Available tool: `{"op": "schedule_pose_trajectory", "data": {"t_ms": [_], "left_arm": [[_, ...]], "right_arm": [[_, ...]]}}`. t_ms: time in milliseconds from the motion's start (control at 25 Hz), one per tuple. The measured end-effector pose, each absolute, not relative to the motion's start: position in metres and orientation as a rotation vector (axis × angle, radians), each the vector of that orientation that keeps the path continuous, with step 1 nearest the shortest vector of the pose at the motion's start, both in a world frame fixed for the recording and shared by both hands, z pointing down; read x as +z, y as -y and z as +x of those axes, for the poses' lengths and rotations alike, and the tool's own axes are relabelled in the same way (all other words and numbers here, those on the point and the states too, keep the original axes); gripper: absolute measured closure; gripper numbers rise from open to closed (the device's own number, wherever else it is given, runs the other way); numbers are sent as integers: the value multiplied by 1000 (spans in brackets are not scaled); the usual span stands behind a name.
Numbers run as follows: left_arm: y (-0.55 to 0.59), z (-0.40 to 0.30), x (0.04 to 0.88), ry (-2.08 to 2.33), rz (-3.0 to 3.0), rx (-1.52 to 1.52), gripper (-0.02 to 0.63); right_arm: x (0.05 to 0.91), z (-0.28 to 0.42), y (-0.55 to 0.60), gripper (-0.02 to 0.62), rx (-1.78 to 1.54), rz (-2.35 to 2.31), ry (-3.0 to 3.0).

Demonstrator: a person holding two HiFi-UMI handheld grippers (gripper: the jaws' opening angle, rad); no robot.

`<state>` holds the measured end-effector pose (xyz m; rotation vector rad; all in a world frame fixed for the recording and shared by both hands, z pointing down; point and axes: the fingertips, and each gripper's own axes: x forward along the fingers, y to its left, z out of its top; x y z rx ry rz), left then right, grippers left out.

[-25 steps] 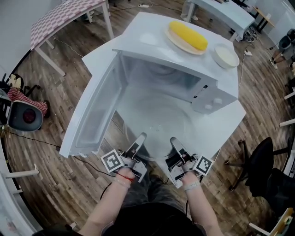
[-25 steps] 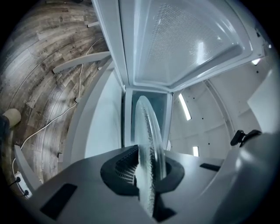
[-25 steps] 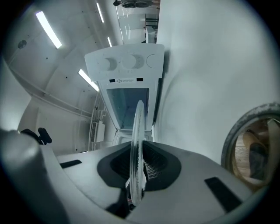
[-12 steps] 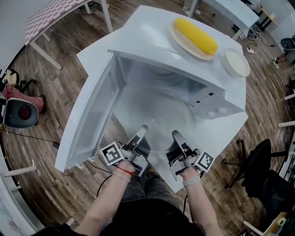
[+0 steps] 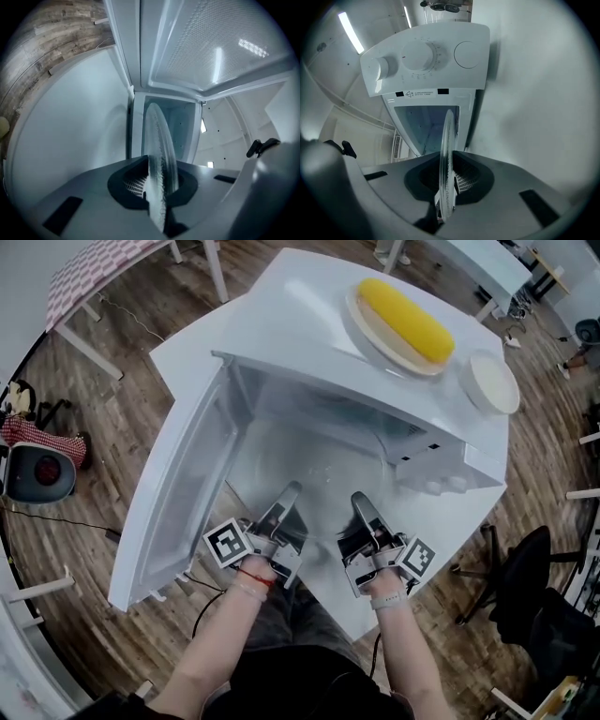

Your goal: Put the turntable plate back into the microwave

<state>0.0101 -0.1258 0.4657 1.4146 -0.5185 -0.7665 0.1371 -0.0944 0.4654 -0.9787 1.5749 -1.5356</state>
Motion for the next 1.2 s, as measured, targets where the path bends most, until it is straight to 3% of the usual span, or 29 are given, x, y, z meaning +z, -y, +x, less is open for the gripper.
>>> {"op": "schedule_pose_trajectory", "data": {"t_ms": [800, 1200], "left_arm": [[175, 16, 476, 565, 1384, -808, 575], [195, 13, 470, 598, 1390, -865, 574]], "right_arm": [[473, 146, 130, 554, -1510, -1027, -1505], [475, 118, 106, 552, -1574, -944, -1547]]}}
